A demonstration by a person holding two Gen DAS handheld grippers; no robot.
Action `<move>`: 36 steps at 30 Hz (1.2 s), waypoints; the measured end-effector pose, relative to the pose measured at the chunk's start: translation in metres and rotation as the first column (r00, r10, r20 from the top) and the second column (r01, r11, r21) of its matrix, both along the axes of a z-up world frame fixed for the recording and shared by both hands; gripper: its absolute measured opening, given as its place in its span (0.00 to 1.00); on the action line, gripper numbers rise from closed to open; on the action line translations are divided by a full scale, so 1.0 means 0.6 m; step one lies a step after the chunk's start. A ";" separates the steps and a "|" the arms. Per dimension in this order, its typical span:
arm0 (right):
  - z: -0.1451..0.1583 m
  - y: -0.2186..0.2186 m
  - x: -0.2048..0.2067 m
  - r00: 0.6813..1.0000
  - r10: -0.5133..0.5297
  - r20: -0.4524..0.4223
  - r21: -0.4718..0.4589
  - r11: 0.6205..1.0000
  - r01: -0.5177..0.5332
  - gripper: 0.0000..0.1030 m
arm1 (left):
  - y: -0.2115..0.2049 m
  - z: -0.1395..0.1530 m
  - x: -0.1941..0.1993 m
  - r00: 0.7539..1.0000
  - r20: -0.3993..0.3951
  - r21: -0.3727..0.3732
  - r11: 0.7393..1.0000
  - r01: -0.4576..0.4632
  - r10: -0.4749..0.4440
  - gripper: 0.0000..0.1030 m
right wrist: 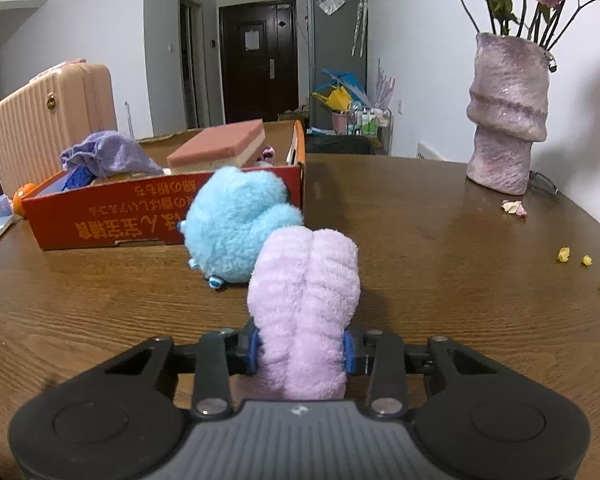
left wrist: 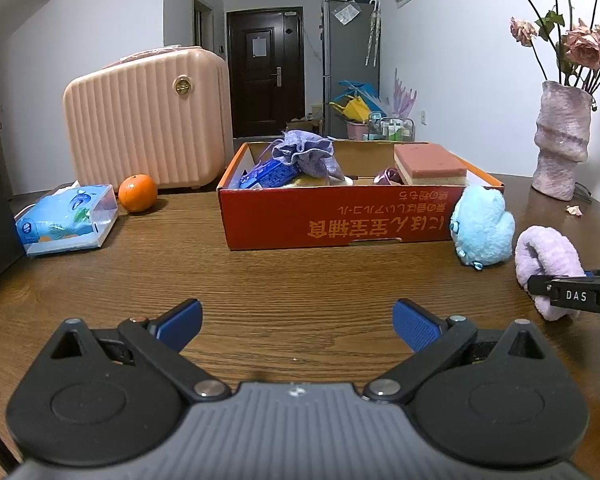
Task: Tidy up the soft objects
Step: 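Close the right tool on the pink rolled towel, then close the left tool on the light-blue plush while the right tool holds the pink towel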
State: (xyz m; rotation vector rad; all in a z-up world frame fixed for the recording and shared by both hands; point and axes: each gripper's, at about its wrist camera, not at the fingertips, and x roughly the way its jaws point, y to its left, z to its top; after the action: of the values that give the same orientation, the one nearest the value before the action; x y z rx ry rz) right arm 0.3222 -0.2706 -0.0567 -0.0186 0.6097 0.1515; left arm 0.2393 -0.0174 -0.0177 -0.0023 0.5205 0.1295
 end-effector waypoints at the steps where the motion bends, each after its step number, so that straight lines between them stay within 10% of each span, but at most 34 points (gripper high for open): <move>1: 0.002 0.000 -0.003 1.000 -0.001 0.011 -0.003 1.000 0.001 0.33 | 0.000 0.000 0.000 1.000 -0.001 0.000 1.000 -0.002 0.002 1.00; 36: 0.039 -0.073 -0.011 0.984 -0.069 0.162 0.063 0.996 0.059 0.30 | -0.138 0.010 0.087 0.998 -0.017 0.016 0.998 0.055 -0.055 1.00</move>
State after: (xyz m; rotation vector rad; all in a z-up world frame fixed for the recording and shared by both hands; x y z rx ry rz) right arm 0.3156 -0.3145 -0.0333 0.0446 0.4409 0.1039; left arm 0.2912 -0.1004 -0.0115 0.0297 0.5356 0.0800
